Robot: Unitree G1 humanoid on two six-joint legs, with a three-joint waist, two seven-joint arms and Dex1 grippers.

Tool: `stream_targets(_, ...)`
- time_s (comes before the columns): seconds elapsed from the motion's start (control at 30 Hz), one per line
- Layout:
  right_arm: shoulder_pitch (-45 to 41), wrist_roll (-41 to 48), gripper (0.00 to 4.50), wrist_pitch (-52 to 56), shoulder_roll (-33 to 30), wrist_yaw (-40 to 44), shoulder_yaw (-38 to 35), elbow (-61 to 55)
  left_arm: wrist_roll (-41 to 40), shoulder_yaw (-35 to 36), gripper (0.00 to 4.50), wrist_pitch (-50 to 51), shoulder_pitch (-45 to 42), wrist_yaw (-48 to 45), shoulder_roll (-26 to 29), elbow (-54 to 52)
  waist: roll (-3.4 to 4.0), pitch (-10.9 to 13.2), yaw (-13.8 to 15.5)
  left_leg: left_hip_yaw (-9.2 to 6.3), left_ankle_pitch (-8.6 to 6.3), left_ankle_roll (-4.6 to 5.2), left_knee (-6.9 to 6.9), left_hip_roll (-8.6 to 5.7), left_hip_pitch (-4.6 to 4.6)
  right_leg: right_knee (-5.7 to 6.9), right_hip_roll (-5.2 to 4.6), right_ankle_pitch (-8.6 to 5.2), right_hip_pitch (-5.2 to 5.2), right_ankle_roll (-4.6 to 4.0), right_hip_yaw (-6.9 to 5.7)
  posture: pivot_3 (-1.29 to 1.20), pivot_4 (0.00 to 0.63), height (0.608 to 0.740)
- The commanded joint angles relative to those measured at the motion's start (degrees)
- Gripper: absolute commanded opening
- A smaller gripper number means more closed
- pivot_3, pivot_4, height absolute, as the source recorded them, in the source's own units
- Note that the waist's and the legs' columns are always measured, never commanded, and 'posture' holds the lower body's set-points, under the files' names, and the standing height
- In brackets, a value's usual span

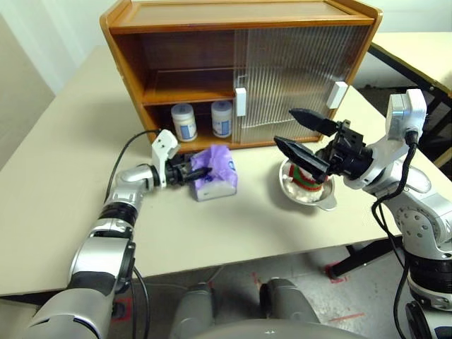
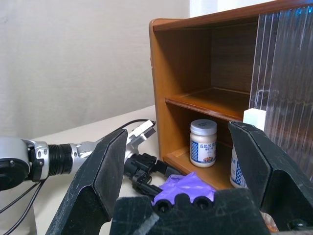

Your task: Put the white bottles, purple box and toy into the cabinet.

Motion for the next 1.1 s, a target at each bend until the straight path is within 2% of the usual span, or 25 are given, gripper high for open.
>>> stream_targets(0.03,0.1,0.2,4.5,-0.1,-0.4,-0.3,-0.8,-1.0,1.2,0.0,2.1,0.0,-0.4,0.5,0.0,1.2,0.0,0.0,0.0,0.0,0.0,0.0,0.0,0.0,0.0,0.0,0.0,0.01,0.0,0.01,0.0,-0.09,0.0,0.74)
stream_targets(0.17,-0.2,0.1,4.5,-0.1,-0.4,-0.2,-0.7,-0.7,0.9,0.6,0.54,0.2,-0.1,0.3,0.4,0.6,0.0,0.0,0.0,0.0,0.0,0.0,0.0,0.0,0.01,0.01,0.0,0.01,0.0,0.01,0.0,-0.08,0.0,0.74)
stream_targets(0.23,-0.4,0.1,4.5,-0.2,-0.4,-0.1,-0.7,-0.5,0.2,1.3,0.02,0.6,0.1,0.0,0.6,-0.3,0.0,0.0,0.0,0.0,0.0,0.0,0.0,0.0,0.01,0.0,0.0,0.01,0.0,0.01,0.0,-0.08,0.0,0.74)
stream_targets(0.4,-0.6,-0.2,4.5,-0.4,-0.1,0.1,-0.3,-0.1,-3.3,3.6,0.02,4.6,1.8,-2.5,1.3,-7.8,0.0,0.0,-0.2,0.0,0.0,0.0,-0.01,0.01,-0.03,-0.01,0.0,0.0,-0.02,0.0,0.0,-0.07,0.0,0.74)
stream_targets(0.57,-0.7,-0.3,4.5,-0.7,0.0,0.5,-0.1,0.6,-10.0,6.0,0.02,17.1,6.9,-2.4,2.9,-27.8,0.0,0.0,-0.4,-0.01,0.0,0.0,-0.03,0.04,-0.06,-0.02,-0.01,0.0,-0.04,0.0,0.0,-0.05,0.0,0.74)
stream_targets(0.77,-1.4,-0.8,4.5,-1.2,0.6,1.6,0.6,2.0,-18.4,11.0,0.02,33.6,9.7,3.6,6.0,-48.7,0.0,0.0,-0.4,-0.05,0.0,0.0,-0.02,0.04,-0.05,0.02,-0.01,-0.01,-0.04,0.01,0.02,-0.02,0.0,0.74)
stream_targets(0.93,-2.4,-1.3,4.5,-2.0,0.9,3.0,0.8,3.7,-19.8,14.9,0.02,38.9,7.0,13.0,6.6,-51.6,0.02,0.0,0.1,-0.06,0.0,0.0,-0.03,0.02,0.14,0.06,0.01,-0.01,0.08,0.01,0.02,0.0,0.0,0.74)
stream_targets(1.1,-2.7,-1.8,4.5,-2.6,1.8,3.3,1.5,4.3,-17.8,16.2,0.02,39.2,2.6,26.2,3.0,-51.7,0.0,0.0,0.7,-0.11,0.01,0.01,-0.03,0.0,0.12,0.07,0.03,0.0,0.09,0.02,0.02,0.0,0.0,0.74)
